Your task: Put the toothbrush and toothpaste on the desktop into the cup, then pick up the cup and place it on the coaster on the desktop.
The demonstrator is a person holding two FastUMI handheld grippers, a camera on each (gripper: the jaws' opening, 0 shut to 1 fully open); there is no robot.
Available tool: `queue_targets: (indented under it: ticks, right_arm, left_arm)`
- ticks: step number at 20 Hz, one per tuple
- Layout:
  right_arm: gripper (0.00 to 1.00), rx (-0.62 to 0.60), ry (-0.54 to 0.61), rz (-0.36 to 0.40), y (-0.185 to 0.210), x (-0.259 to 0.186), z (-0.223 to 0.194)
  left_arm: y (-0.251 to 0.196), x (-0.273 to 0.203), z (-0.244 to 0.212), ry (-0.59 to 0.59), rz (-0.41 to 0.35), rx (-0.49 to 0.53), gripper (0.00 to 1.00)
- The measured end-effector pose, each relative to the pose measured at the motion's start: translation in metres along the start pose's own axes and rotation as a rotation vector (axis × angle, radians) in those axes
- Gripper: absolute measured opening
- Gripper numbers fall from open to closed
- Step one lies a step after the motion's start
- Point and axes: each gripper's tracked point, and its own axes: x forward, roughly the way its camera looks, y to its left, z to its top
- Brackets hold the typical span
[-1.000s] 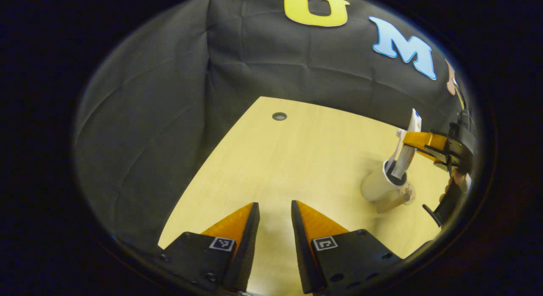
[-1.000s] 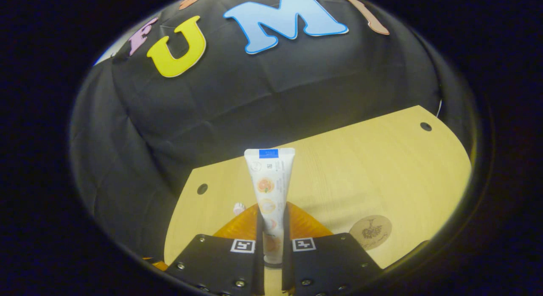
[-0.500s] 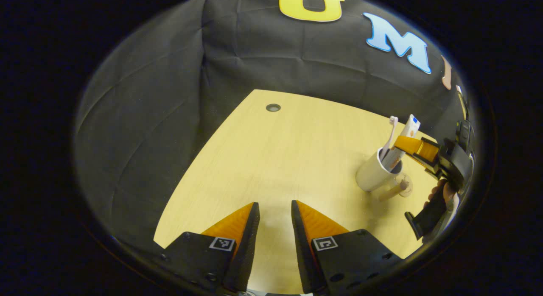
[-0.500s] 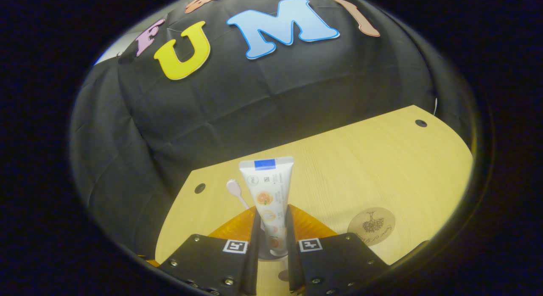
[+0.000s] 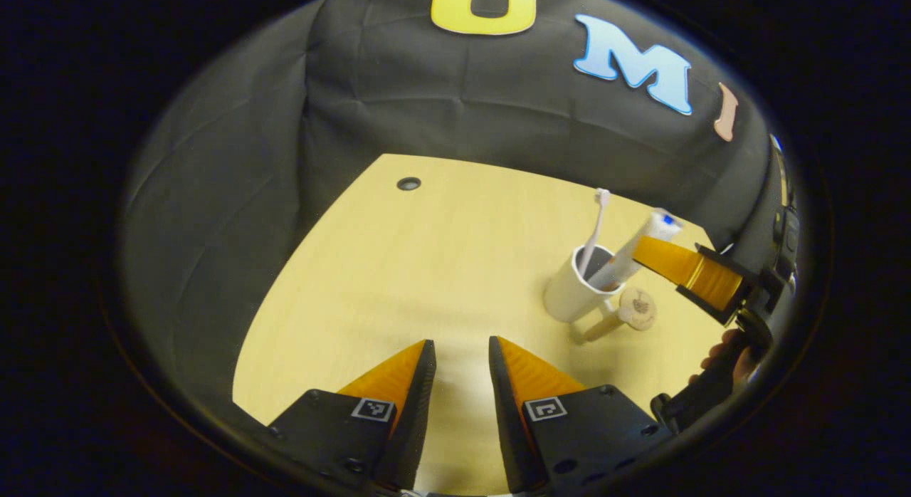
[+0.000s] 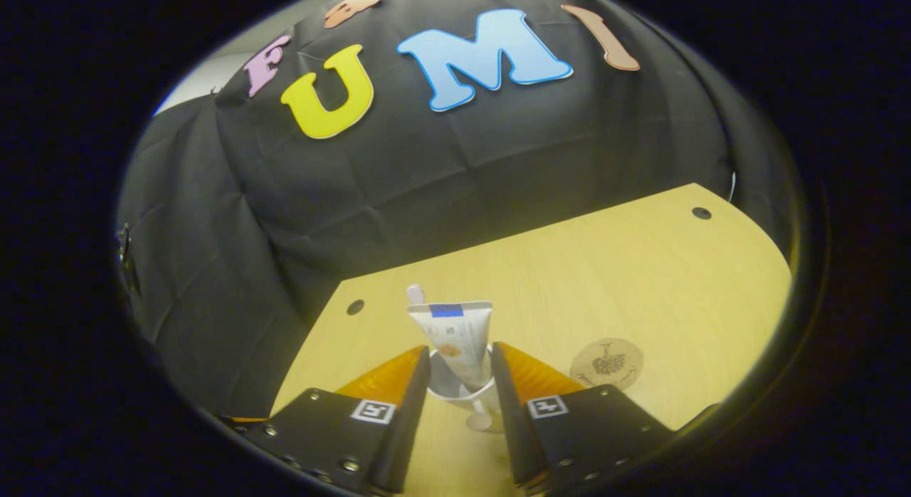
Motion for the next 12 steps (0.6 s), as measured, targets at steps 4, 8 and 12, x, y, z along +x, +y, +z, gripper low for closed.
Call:
queue_targets:
  ticks: [4, 8, 12]
  right_arm:
    - [0.65, -0.005, -0.036, 0.01, -0.001, -0.019, 0.014]
    - [0.65, -0.01, -0.071, -0.013, -0.024, -0.046, 0.028]
    - [0.65, 0.004, -0.094, -0.077, -0.067, -0.069, 0.037]
  left_arm:
    - [-0.027, 0.002, -0.006, 0.011, -0.033, 0.019, 0.56]
    - [-0.055, 0.01, -0.006, 0.025, -0.071, 0.021, 0.52]
    - [-0.089, 0.023, -0.008, 0.057, -0.121, 0.019, 0.48]
